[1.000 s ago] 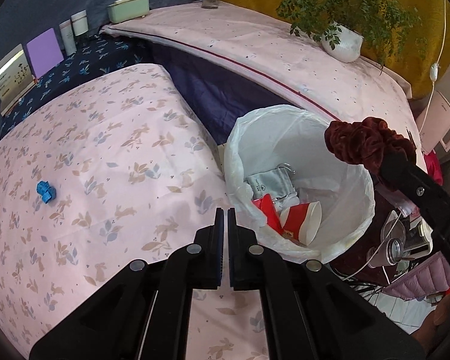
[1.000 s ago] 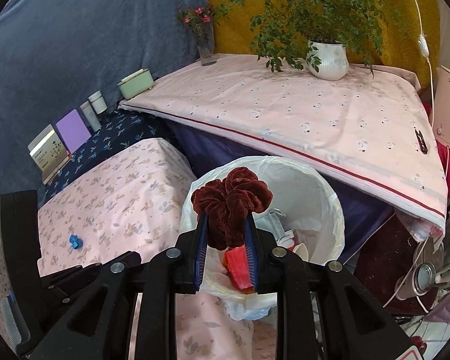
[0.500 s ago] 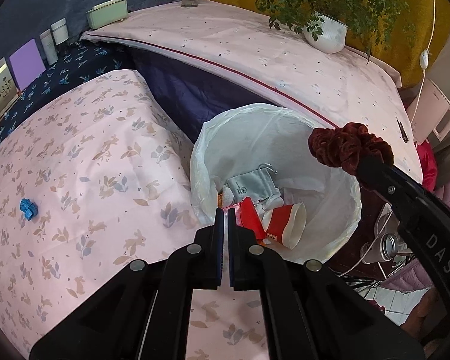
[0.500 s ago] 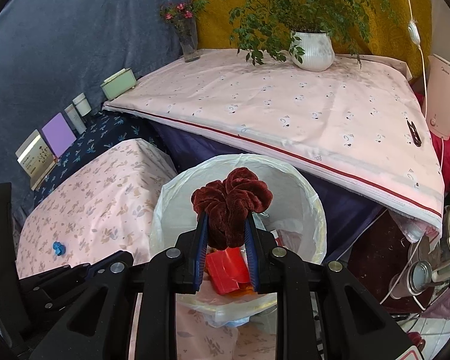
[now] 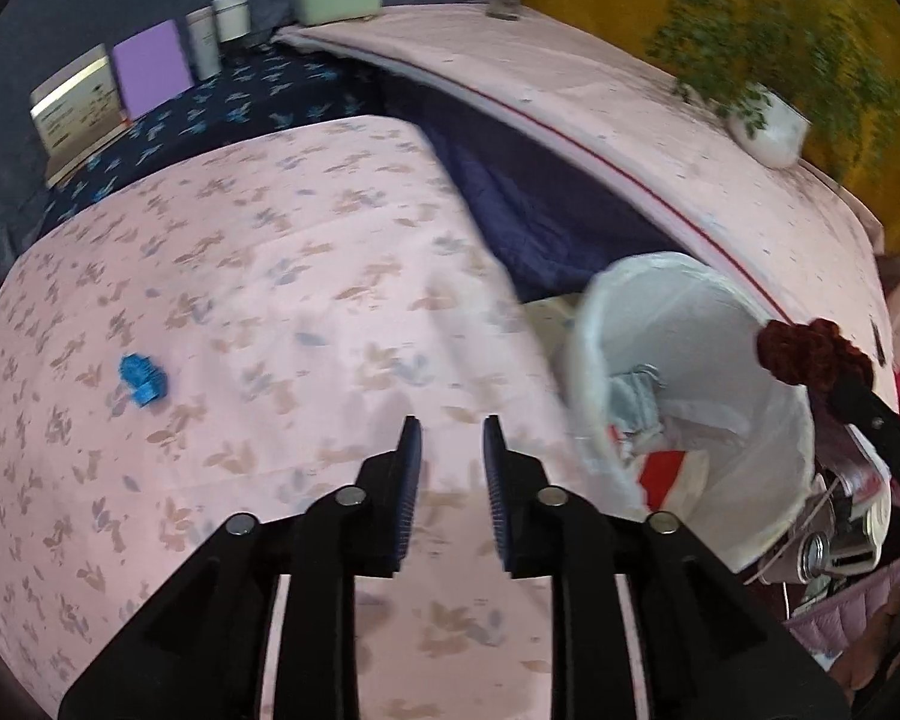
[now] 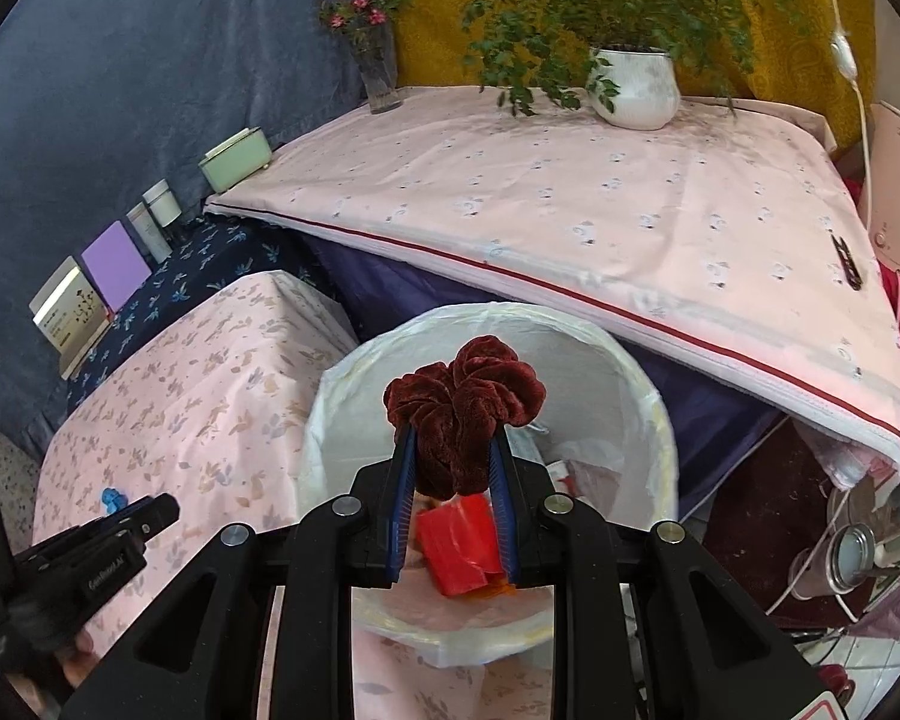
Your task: Collect trash
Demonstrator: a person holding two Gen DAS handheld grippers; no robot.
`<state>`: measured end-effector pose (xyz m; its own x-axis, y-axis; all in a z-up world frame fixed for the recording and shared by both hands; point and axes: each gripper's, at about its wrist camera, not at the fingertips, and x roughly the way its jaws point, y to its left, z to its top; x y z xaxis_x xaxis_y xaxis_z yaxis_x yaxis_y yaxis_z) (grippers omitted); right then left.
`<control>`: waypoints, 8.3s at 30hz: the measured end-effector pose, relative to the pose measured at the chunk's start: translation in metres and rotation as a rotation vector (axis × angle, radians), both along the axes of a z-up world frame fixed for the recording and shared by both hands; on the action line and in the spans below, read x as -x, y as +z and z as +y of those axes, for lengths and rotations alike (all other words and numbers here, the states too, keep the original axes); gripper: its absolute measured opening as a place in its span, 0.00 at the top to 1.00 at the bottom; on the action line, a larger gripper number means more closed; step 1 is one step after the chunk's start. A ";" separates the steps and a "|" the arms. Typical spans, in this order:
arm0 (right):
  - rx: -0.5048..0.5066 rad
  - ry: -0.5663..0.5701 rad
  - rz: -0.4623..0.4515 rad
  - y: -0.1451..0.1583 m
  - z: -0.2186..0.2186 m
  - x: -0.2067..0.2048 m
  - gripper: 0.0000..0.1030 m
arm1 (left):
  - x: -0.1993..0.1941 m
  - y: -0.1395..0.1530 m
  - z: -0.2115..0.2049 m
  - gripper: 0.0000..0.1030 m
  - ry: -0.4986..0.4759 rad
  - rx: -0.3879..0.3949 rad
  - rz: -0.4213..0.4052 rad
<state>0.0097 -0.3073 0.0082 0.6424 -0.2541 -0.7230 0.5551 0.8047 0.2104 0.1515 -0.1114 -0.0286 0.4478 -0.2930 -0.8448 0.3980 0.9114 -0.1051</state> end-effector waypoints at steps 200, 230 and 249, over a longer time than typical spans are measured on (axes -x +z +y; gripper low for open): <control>0.195 0.016 0.151 -0.009 0.055 0.040 0.06 | 0.072 0.004 -0.004 0.09 -0.078 -0.123 -0.168; 0.189 0.022 0.160 -0.018 0.058 0.037 0.06 | 0.072 0.000 -0.003 0.09 -0.069 -0.139 -0.161; 0.190 0.030 0.163 -0.020 0.061 0.034 0.06 | 0.073 -0.002 -0.002 0.09 -0.069 -0.139 -0.166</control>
<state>-0.0242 -0.2462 -0.0122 0.5306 -0.3783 -0.7586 0.5449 0.8377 -0.0366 0.0788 -0.1134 -0.0302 0.5674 -0.2132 -0.7954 0.4608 0.8827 0.0922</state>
